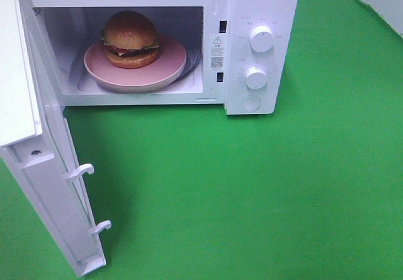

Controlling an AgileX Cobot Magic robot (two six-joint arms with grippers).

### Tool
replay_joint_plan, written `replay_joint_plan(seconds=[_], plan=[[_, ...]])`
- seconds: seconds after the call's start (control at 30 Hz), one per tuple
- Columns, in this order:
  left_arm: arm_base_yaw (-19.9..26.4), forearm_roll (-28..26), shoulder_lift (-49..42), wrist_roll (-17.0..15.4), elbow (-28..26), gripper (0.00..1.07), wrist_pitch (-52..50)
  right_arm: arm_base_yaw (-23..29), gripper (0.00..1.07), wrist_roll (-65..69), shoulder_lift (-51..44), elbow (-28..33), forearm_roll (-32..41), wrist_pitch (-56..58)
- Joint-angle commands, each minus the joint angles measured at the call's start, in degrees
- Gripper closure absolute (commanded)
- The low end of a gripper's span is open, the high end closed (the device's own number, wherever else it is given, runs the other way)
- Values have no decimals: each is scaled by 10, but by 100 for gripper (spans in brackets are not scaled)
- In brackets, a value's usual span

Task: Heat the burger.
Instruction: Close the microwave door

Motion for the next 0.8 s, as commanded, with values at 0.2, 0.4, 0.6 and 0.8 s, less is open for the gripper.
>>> replay_joint_plan(seconds=[0.2,0.4,0.6,0.8], plan=[[2,-1,-3,1,2,7,-4,-55,31,0,-45,26,10,-30],[2,-1,-3,1,2,7,-4,-91,31,-2,-107,53,19,-41],[2,-1,-3,1,2,7,-4,-100,31,-2,-154,60,21,-41],[2,-1,-3,1,2,7,-4,-100,31,-2,-192,66,17,-45]])
